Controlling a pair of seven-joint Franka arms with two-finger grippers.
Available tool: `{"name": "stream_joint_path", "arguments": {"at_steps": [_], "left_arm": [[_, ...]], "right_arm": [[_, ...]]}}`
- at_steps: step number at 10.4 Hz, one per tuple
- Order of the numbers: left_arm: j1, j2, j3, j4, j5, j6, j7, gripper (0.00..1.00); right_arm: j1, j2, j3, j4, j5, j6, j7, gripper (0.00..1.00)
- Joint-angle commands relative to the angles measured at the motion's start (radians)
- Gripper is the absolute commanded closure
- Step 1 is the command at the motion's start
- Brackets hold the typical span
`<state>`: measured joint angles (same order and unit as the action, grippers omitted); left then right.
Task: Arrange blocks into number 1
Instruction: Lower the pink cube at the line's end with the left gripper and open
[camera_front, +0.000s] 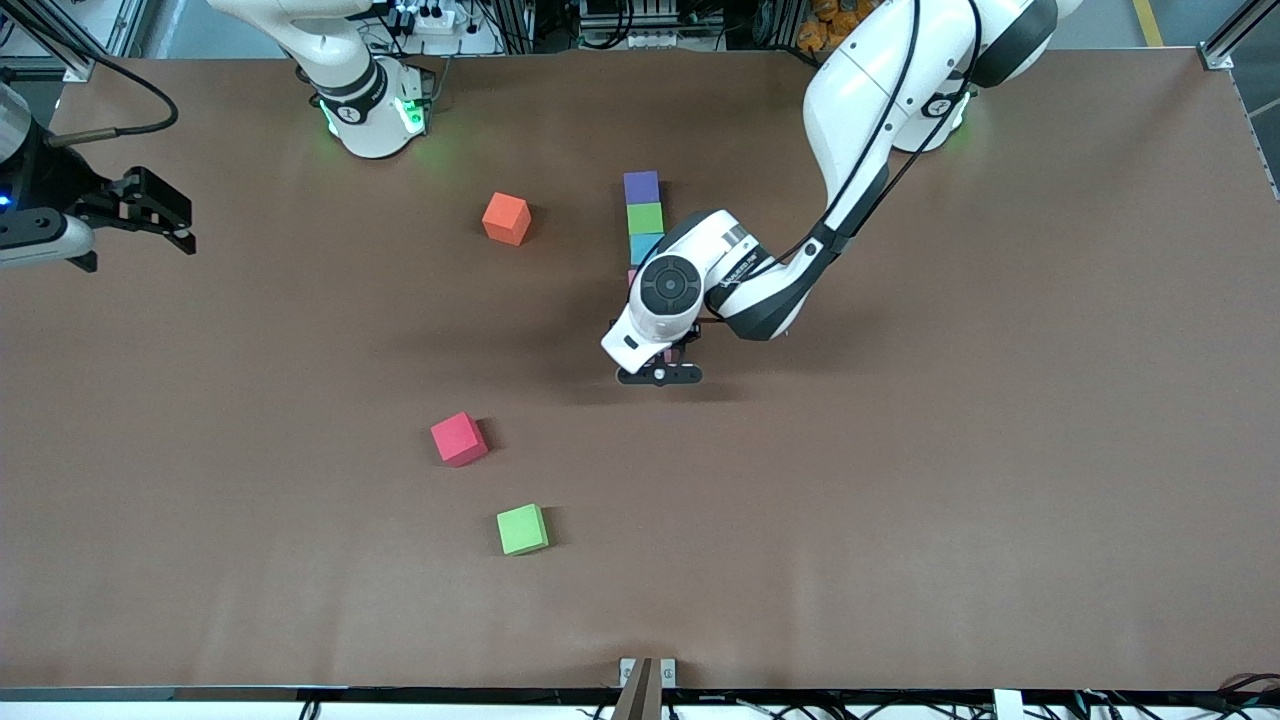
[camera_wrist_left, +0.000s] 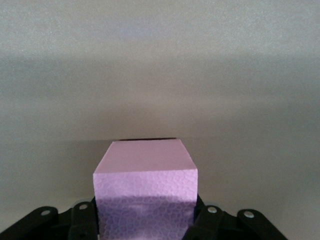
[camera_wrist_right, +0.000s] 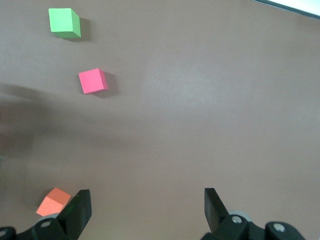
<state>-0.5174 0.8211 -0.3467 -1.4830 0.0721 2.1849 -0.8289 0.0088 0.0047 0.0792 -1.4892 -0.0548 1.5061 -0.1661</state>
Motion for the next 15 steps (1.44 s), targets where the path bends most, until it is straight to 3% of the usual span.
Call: {"name": "stream_joint_path", "arguments": {"at_steps": [1, 5, 12, 13, 14, 15], "left_arm": [[-0.010, 0.001, 0.005, 0.001, -0.003, 0.006, -0.024, 1.00], [-0.009, 0.004, 0.003, -0.002, 0.038, 0.007, -0.052, 0.89], [-0.024, 0.009, -0.021, -0.006, 0.038, 0.013, -0.078, 0.89], [-0.024, 0.007, -0.024, -0.008, 0.038, 0.015, -0.084, 0.73], [-0.023, 0.009, -0.025, -0.011, 0.041, 0.013, -0.082, 0.01], [-0.023, 0.009, -0.026, -0.016, 0.081, 0.013, -0.084, 0.00]], "right_arm": [[-0.035, 0.017, 0.005, 0.027, 0.012, 0.000, -0.027, 0.00], [-0.058, 0.020, 0.005, 0.015, 0.068, 0.031, 0.032, 0.00], [-0.044, 0.018, 0.013, -0.002, 0.069, 0.037, 0.065, 0.00], [-0.043, 0.018, 0.014, 0.001, 0.069, 0.037, 0.063, 0.00], [-0.038, 0.018, 0.014, 0.000, 0.070, 0.040, 0.063, 0.00], [-0.039, 0.020, 0.014, -0.002, 0.070, 0.042, 0.065, 0.00]]}}
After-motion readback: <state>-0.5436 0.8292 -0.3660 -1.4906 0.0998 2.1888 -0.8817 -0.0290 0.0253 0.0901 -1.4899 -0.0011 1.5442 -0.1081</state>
